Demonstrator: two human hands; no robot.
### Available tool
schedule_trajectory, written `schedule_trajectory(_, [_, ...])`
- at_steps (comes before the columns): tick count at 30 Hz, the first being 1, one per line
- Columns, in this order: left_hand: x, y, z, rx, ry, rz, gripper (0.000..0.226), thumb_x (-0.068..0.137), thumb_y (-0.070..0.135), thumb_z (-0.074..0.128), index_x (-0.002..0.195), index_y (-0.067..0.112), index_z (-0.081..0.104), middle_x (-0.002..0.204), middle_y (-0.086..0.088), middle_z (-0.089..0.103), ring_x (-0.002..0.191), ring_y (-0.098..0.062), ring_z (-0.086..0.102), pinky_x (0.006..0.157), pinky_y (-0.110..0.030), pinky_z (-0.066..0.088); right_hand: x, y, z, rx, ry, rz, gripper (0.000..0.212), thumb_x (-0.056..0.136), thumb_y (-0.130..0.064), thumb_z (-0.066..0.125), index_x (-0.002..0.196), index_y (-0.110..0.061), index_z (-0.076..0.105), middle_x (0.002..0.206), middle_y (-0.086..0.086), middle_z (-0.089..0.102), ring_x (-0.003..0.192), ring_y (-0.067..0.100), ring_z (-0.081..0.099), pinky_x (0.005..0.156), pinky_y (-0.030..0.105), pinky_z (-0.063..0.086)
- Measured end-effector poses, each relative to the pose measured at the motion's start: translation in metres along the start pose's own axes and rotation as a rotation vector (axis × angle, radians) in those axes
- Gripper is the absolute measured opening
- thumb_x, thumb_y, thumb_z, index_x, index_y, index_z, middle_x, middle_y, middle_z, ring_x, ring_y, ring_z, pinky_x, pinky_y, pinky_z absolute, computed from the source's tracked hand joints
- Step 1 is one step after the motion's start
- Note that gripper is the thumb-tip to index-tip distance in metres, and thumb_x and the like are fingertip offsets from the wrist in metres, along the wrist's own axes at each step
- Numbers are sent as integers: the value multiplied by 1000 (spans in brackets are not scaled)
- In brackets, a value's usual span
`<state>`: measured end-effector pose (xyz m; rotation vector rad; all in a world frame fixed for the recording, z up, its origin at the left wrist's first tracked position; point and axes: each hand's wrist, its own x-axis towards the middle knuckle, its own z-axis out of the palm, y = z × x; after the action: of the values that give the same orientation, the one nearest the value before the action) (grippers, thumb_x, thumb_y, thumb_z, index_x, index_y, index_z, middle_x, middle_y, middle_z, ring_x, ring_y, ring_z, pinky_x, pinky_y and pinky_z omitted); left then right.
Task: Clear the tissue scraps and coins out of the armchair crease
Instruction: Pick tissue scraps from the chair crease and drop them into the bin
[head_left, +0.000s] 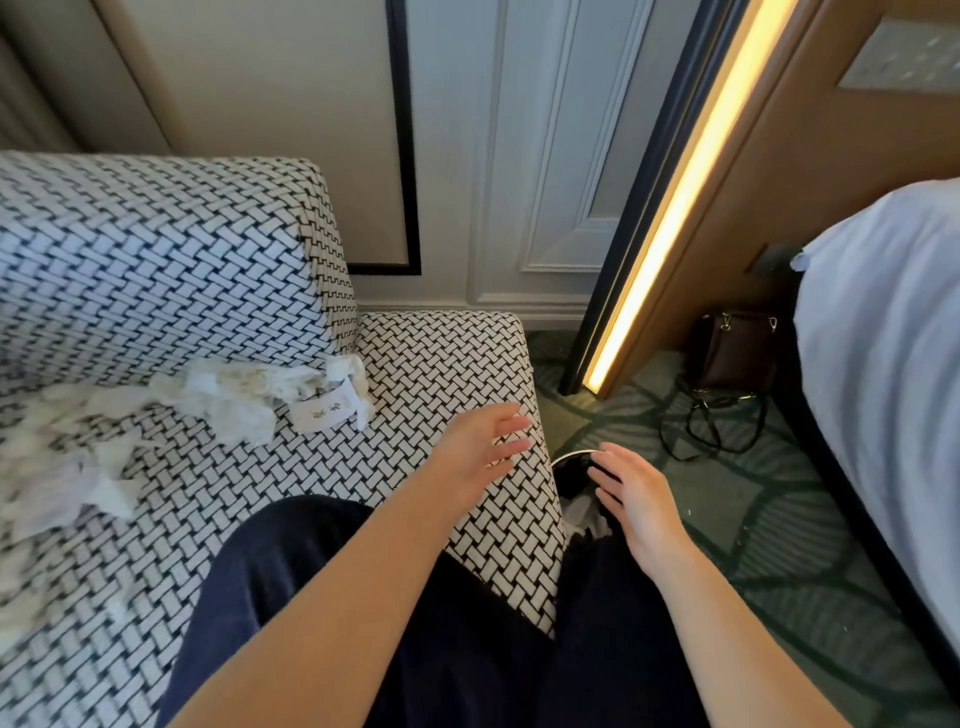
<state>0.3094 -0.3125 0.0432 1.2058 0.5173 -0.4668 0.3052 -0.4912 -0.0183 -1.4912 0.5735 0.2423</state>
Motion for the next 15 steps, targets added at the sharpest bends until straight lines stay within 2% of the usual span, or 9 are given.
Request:
schedule_trajectory(4, [-33, 23, -36, -60, 41, 115, 29, 96, 22, 49, 122, 13, 58, 114, -3, 64, 105, -21, 61, 100, -39, 44, -27, -29, 44, -92, -92, -119, 19, 95, -22, 52, 111, -19, 62, 113, 2, 66, 104, 14, 62, 97, 34, 46])
schedule_trajectory(7, [-58, 37, -73, -106, 87, 205, 26, 95, 24, 51, 117, 14, 60, 112, -2, 66, 102, -20, 62, 96, -36, 46, -53, -49, 89, -148, -181, -219, 23, 91, -27, 58, 111, -18, 64, 112, -1, 67, 101, 11, 64, 96, 32, 47])
schedule_trajectory(13, [-105, 45, -157, -149, 284, 345, 19, 94, 24, 53, 106, 15, 65, 104, -1, 69, 95, -19, 65, 90, -33, 49, -110, -60, 186, -313, -457, -425, 12, 91, -18, 57, 98, -23, 66, 99, -5, 70, 93, 9, 66, 88, 24, 49])
schedule_trajectory(15, [-121, 38, -192, -160, 391, 384, 19, 93, 25, 54, 106, 16, 65, 102, 0, 70, 95, -18, 65, 86, -31, 50, -129, -50, 224, -373, -555, -471, 14, 92, -16, 56, 99, -20, 67, 100, -5, 70, 90, 9, 67, 90, 26, 50])
